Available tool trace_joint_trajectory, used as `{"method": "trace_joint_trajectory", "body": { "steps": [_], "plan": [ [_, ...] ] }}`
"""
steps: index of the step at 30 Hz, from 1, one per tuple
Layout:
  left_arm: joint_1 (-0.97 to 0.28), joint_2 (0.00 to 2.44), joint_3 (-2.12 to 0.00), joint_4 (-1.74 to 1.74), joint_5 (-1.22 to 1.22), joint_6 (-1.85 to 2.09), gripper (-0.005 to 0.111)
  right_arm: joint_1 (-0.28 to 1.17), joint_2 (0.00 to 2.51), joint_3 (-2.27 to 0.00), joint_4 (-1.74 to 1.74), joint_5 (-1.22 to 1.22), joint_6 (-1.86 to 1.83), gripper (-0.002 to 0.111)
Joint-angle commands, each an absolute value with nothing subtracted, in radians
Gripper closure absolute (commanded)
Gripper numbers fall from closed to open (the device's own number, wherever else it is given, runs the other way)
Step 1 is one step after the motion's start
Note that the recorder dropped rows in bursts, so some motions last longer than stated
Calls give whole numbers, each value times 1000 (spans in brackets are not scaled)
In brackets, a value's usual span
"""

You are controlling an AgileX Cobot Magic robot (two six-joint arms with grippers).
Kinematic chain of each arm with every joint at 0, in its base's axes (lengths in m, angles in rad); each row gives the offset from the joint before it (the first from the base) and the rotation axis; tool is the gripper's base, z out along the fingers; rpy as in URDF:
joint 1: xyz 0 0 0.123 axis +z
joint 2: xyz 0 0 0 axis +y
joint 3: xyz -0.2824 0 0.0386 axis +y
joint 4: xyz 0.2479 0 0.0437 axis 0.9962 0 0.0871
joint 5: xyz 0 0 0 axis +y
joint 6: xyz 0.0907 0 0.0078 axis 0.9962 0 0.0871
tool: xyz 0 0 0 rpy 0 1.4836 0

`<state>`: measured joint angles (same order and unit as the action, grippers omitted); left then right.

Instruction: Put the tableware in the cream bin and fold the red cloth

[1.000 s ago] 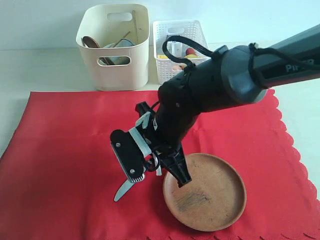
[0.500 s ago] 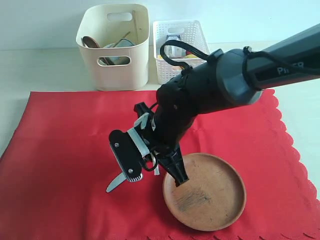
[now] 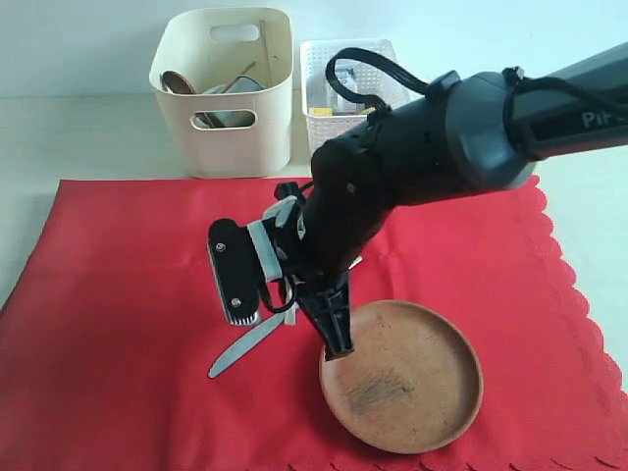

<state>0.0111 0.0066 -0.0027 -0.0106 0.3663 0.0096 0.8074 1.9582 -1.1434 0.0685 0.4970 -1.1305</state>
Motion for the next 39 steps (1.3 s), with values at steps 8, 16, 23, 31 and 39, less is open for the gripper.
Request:
{"method": "trace_joint_trajectory", "body": {
  "steps": [8,16,23,31,39],
  "plan": [
    [13,0,0,-11,353,11,107,755,2024,-1289,202,744,-1341,108],
    [13,0,0,-11,353,11,107,755,2035,-1289,206,698,-1372,91],
    [13,0,0,-11,353,11,107,755,2055,-1289,207,689,-1387,53],
    [13,0,0,-11,353,11,107,755,2108,-1289,205,638,-1394,55],
    [13,0,0,-11,353,11,107,755,2126,-1289,207,668,-1394,108]
  ]
}}
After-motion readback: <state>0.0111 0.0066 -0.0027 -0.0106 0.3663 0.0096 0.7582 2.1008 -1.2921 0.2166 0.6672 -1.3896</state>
